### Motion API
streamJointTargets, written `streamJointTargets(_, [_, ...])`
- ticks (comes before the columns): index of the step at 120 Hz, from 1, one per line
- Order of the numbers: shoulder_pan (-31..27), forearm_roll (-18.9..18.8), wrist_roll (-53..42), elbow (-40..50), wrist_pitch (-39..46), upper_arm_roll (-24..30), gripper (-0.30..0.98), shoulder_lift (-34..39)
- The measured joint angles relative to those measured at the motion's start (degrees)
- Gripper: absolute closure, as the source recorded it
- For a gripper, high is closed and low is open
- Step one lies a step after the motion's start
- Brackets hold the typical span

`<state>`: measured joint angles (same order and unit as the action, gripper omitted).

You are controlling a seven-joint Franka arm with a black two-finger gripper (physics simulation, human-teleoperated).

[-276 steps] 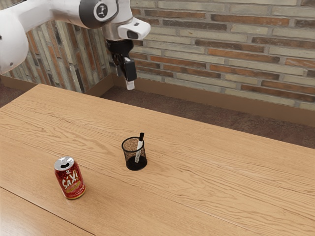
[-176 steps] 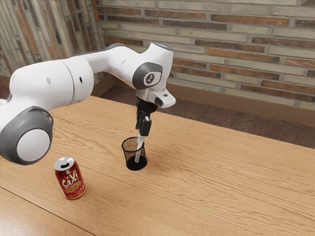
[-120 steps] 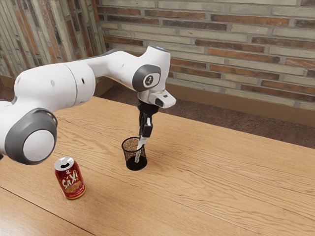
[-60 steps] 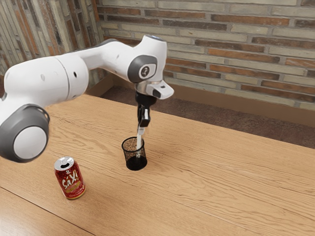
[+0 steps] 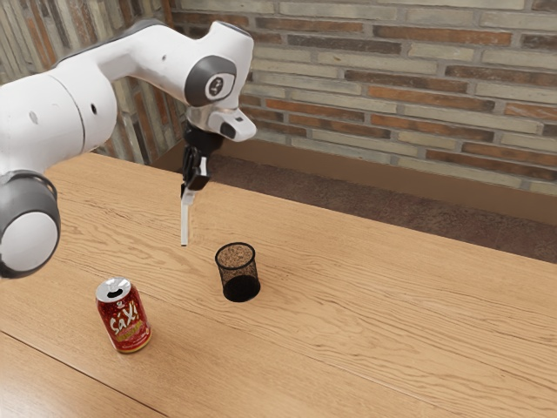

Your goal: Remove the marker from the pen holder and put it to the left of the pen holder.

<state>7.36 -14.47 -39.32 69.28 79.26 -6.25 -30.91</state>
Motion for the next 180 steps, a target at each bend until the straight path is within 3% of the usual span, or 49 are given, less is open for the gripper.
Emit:
streamJointTargets(34, [-4.7,-0.7,-0.5,-2.3,-2.0,-4.4,0.79,-6.5])
streamJointTargets(70, [-8.4,-0.8,-1.4,-4.3,-1.7,-4.8,0.78,-10.4])
streamJointTargets(103, [-8.6,0.7,-1.4,-4.3,-1.9,-3.3,0.26,-10.4])
streamJointTargets(121, [-8.7,3.2,-1.6,-2.5,-1.9,0.5,0.13,-4.8])
streamJointTargets(137, [-9.1,4.1,-1.7,0.9,-1.9,8.0,0.07,3.2])
streamJointTargets(148, [-18.8,4.3,-1.6,2.9,-1.9,21.5,0.05,7.0])
streamJointTargets(154, [-21.9,4.3,-1.5,3.8,-1.9,25.5,0.04,9.1])
streamJointTargets(180, [-21.7,4.6,-1.2,4.3,-2.0,28.3,0.01,14.0])
